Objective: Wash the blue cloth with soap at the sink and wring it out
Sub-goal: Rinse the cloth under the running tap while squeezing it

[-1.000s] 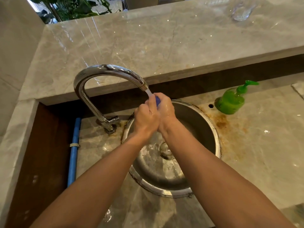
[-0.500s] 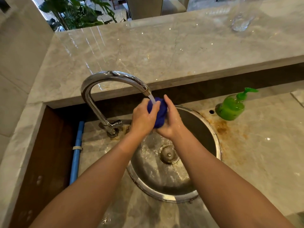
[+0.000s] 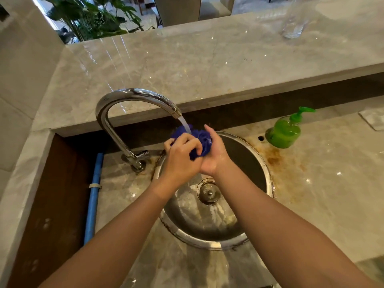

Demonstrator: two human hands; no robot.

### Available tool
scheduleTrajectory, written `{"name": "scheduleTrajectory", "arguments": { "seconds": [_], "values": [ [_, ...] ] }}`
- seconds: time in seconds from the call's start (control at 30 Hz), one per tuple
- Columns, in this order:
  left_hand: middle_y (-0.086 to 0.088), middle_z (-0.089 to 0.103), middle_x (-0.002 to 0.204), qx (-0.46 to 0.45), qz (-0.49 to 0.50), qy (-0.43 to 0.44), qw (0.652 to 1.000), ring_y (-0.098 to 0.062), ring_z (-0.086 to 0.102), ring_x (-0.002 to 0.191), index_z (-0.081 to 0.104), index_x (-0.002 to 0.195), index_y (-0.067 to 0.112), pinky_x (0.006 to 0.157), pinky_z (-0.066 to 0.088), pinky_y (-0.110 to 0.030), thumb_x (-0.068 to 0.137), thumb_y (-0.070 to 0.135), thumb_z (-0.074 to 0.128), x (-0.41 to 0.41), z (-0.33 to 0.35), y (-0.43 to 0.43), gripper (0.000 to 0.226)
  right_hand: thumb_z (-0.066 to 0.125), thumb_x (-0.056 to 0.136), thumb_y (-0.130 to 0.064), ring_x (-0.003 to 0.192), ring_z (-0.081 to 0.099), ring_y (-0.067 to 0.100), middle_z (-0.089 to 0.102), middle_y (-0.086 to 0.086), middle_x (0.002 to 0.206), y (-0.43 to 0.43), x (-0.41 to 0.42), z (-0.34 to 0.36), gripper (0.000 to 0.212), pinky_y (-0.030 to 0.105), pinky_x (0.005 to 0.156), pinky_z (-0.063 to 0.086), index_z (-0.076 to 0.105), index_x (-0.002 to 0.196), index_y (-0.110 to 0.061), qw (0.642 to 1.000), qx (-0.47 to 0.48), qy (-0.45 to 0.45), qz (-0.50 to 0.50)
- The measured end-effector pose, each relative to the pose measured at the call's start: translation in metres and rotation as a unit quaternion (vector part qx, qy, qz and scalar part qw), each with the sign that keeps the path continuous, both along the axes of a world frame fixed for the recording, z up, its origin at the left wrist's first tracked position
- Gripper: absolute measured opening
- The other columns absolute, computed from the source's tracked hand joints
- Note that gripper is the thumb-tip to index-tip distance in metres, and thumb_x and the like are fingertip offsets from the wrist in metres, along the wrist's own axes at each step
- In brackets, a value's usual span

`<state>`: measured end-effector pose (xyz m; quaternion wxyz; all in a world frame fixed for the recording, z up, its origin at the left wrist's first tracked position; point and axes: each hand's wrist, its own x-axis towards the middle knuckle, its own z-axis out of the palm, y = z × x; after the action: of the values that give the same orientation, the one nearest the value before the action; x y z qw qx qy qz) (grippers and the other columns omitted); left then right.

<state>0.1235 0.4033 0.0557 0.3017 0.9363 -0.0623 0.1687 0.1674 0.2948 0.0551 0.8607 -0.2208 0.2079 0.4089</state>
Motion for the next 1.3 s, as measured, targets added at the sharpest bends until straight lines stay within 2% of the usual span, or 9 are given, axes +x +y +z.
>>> {"name": "scheduleTrajectory", "arguments": {
  "seconds": [0.2, 0.37, 0.43, 0.5, 0.57, 0.87, 1.1, 1.2, 1.3],
  "values": [
    [0.006, 0.058, 0.076, -0.186, 0.067, 0.04, 0.979, -0.005, 0.056, 0.068, 0.057, 0.084, 0.018, 0.062, 0.047, -0.017, 0.09, 0.021, 0.064, -0.024, 0.011, 0.027, 0.01, 0.057, 0.095, -0.048, 0.129, 0.057, 0.037, 0.064, 0.021, 0.135, -0.01, 0.008, -0.004, 0.056, 0.05, 0.113, 0.041, 0.061, 0.137, -0.012, 0.999, -0.023, -0.044, -0.013],
    [0.0, 0.055, 0.116, -0.268, 0.222, 0.131, 0.928, -0.007, 0.059, 0.091, 0.055, 0.115, 0.019, 0.08, 0.053, -0.027, 0.091, 0.046, 0.059, 0.004, 0.013, 0.02, 0.036, 0.049, 0.098, -0.052, 0.128, 0.058, 0.038, 0.063, 0.022, 0.136, -0.005, 0.006, -0.003, 0.058, 0.05, 0.113, 0.041, 0.06, 0.137, -0.011, 0.999, -0.009, -0.046, -0.008],
    [-0.004, 0.057, 0.124, -0.404, 0.236, 0.229, 0.853, -0.018, 0.061, 0.104, 0.053, 0.125, 0.022, 0.088, 0.054, -0.04, 0.086, 0.061, 0.053, 0.02, 0.018, 0.017, 0.056, 0.049, 0.098, -0.051, 0.129, 0.057, 0.036, 0.063, 0.021, 0.137, -0.003, 0.003, 0.0, 0.057, 0.049, 0.113, 0.041, 0.061, 0.136, -0.011, 0.998, -0.022, -0.049, 0.013],
    [-0.009, 0.064, 0.121, -0.581, 0.213, 0.33, 0.713, -0.028, 0.064, 0.106, 0.055, 0.126, 0.021, 0.09, 0.053, -0.047, 0.088, 0.063, 0.051, 0.027, 0.028, 0.014, 0.056, 0.051, 0.097, -0.051, 0.126, 0.059, 0.036, 0.063, 0.02, 0.137, -0.004, 0.003, 0.002, 0.056, 0.049, 0.11, 0.044, 0.062, 0.136, -0.012, 0.997, -0.046, -0.054, 0.032],
    [-0.012, 0.068, 0.116, -0.65, 0.193, 0.376, 0.631, -0.033, 0.065, 0.105, 0.06, 0.121, 0.02, 0.09, 0.052, -0.05, 0.09, 0.058, 0.053, 0.027, 0.037, 0.013, 0.05, 0.054, 0.096, -0.051, 0.125, 0.06, 0.037, 0.063, 0.021, 0.136, -0.008, 0.006, 0.004, 0.058, 0.05, 0.108, 0.046, 0.061, 0.137, -0.012, 0.994, -0.074, -0.06, 0.051],
    [-0.006, 0.072, 0.105, -0.585, 0.184, 0.22, 0.758, -0.022, 0.069, 0.096, 0.062, 0.114, 0.009, 0.082, 0.059, -0.042, 0.104, 0.023, 0.041, 0.015, 0.025, -0.005, 0.027, 0.06, 0.095, -0.044, 0.11, 0.071, 0.035, 0.075, 0.016, 0.118, -0.027, 0.024, 0.004, 0.044, 0.051, 0.102, 0.052, 0.068, 0.126, -0.013, 0.964, -0.231, -0.102, 0.089],
    [-0.008, 0.061, 0.087, -0.655, 0.175, 0.215, 0.703, -0.011, 0.055, 0.067, 0.06, 0.101, 0.006, 0.054, 0.046, -0.02, 0.1, 0.008, 0.047, 0.01, 0.022, -0.012, 0.013, 0.063, 0.094, -0.026, 0.077, 0.069, 0.026, 0.073, 0.016, 0.1, -0.017, 0.006, -0.005, 0.035, 0.039, 0.083, 0.056, 0.065, 0.121, -0.004, 0.987, -0.15, -0.048, 0.013],
    [-0.009, 0.064, 0.09, -0.679, 0.204, 0.165, 0.685, -0.012, 0.058, 0.065, 0.061, 0.107, 0.007, 0.055, 0.05, -0.021, 0.098, 0.011, 0.053, 0.017, 0.027, 0.011, 0.013, 0.07, 0.091, -0.026, 0.103, 0.07, 0.032, 0.074, 0.018, 0.116, -0.019, 0.005, 0.0, 0.04, 0.046, 0.098, 0.053, 0.069, 0.124, -0.006, 0.992, -0.121, -0.04, -0.019],
    [-0.007, 0.069, 0.109, -0.592, 0.263, 0.224, 0.728, -0.012, 0.061, 0.078, 0.064, 0.115, 0.017, 0.066, 0.051, -0.03, 0.095, 0.031, 0.059, 0.023, 0.025, 0.026, 0.025, 0.069, 0.091, -0.03, 0.107, 0.068, 0.036, 0.072, 0.022, 0.119, -0.018, 0.008, 0.01, 0.039, 0.047, 0.095, 0.053, 0.069, 0.123, -0.007, 0.993, -0.092, -0.026, -0.072]
  ]
}}
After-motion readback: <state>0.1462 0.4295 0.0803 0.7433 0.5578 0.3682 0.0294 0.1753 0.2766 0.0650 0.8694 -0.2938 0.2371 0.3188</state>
